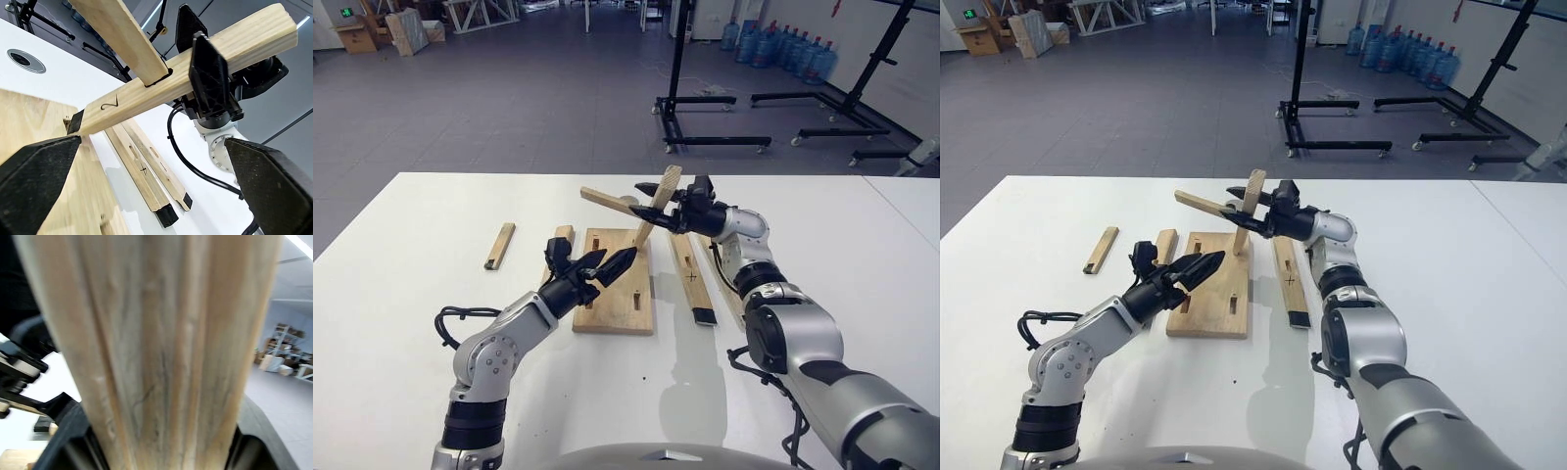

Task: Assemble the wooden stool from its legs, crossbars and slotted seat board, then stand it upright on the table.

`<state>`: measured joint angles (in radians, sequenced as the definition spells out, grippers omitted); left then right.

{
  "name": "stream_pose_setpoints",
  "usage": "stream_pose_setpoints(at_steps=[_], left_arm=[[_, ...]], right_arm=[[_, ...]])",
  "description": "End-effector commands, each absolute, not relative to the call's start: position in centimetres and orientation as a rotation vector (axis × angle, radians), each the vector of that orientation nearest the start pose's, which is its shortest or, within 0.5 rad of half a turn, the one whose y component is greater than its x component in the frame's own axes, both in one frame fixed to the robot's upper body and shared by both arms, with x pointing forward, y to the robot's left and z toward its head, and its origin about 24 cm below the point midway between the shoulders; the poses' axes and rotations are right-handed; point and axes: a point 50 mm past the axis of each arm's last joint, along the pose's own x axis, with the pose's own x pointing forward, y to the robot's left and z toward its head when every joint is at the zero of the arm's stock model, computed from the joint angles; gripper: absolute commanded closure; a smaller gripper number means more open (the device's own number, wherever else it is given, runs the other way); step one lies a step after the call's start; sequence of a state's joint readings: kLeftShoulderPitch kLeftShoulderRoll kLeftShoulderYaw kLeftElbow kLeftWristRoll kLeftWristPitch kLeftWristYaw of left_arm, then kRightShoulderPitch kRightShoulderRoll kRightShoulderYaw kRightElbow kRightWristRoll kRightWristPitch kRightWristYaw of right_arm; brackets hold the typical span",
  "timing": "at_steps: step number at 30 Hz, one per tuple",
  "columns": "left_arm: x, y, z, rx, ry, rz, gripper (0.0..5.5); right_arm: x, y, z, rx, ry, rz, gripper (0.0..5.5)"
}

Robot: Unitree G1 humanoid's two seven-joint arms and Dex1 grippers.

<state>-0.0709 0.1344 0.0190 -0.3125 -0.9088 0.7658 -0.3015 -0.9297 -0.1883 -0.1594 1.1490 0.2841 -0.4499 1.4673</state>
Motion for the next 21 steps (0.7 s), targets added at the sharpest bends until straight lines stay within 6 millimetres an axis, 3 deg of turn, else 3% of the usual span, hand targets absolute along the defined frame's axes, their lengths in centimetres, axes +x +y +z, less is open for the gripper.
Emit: stream_pose_setpoints(at_steps=[1, 6, 14, 19, 21], left_arm=[[24.1, 10.9, 9.0, -0.688, 0.272, -0.734, 0.11], [24.1, 10.8, 9.0, -0.69, 0.27, -0.731, 0.11], [24.1, 11.0, 9.0, -0.688, 0.275, -0.736, 0.11], [24.2, 11.0, 9.0, -0.687, 0.275, -0.735, 0.11], [24.3, 11.0, 9.0, -0.687, 0.274, -0.735, 0.11]], right_arm=[[36.1, -12.5, 12.9, -0.053, -0.234, 1.385, 3.44], [36.6, -12.7, 13.2, -0.094, -0.186, 1.332, 3.44], [36.8, -13.1, 12.8, -0.009, -0.13, 1.313, 3.44], [36.8, -13.2, 11.2, 0.035, -0.018, 1.273, 3.44], [36.6, -13.6, 9.7, 0.087, 0.095, 1.222, 3.44]])
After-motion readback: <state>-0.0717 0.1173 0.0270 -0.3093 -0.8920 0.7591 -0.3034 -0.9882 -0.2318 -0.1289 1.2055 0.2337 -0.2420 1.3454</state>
